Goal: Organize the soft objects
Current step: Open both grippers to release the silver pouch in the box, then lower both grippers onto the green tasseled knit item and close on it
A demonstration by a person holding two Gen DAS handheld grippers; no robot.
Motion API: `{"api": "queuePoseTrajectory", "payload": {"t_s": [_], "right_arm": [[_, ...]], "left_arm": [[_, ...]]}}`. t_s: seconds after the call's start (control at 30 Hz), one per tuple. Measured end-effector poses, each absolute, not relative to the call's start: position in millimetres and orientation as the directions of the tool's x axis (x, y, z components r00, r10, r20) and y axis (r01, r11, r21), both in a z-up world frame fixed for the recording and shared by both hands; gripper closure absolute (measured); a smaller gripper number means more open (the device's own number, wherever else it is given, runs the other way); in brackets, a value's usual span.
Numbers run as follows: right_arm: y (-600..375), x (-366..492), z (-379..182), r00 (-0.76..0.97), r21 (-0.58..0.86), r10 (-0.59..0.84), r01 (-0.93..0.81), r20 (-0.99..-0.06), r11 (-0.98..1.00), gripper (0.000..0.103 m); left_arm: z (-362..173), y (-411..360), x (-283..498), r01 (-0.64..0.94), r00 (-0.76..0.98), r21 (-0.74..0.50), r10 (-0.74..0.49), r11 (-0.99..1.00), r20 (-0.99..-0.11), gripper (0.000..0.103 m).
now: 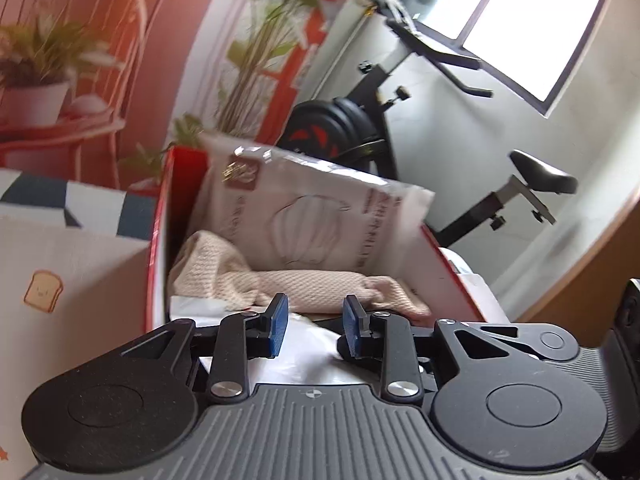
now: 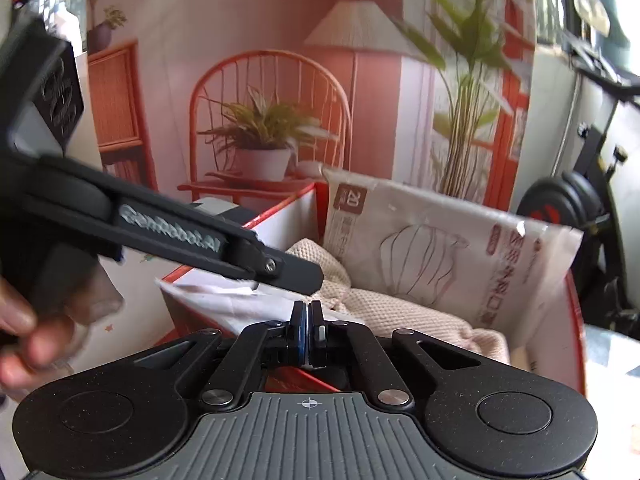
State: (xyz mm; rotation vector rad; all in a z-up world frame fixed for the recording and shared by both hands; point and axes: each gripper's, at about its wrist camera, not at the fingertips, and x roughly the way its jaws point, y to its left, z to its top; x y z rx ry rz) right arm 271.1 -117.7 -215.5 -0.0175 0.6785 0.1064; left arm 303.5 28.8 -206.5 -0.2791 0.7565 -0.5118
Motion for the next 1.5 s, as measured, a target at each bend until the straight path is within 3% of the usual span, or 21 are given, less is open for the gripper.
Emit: {"api": "queuePoseTrajectory", "payload": {"t_s": [0.33, 0.57, 0.77, 1.07, 1.3, 1.5], "right_arm": [[-142, 317, -238, 0.618, 0.242, 0.218, -0.045, -0.756, 0.969, 0.101], [-142, 318, -244, 0.59, 0.234, 0.174, 0.025, -0.789, 0.972, 0.101], [-156, 288, -223, 0.699, 0.192, 0.107, 0.044, -0.707, 0.98, 0.089], [-190, 206, -193, 0.825, 0.116, 0.029, 0.044, -0.564, 0.992, 0.086], [-198, 151, -198, 0.84, 0.066, 0.015, 0.025, -0.542, 0.998, 0.082], [-203, 133, -235, 0.796, 0.107, 0.018, 0.06, -0.605, 0.992, 0.075]], "left_arm": [[-203, 49, 309, 0.298, 0.642, -0.404, -0.495, 0.865, -0.585, 0.072], [-197, 47, 303, 0.288, 0.658, -0.332, -0.438, 0.898, -0.613, 0.071], [-186, 43, 284, 0.305, 0.68, -0.268, -0.406, 0.914, -0.61, 0.065], [-184, 25, 233, 0.374, 0.685, -0.224, -0.431, 0.9, -0.587, 0.056], [-201, 3, 203, 0.433, 0.66, -0.212, -0.468, 0.876, -0.588, 0.054], [-226, -10, 206, 0.435, 0.61, -0.232, -0.474, 0.87, -0.635, 0.054]]}}
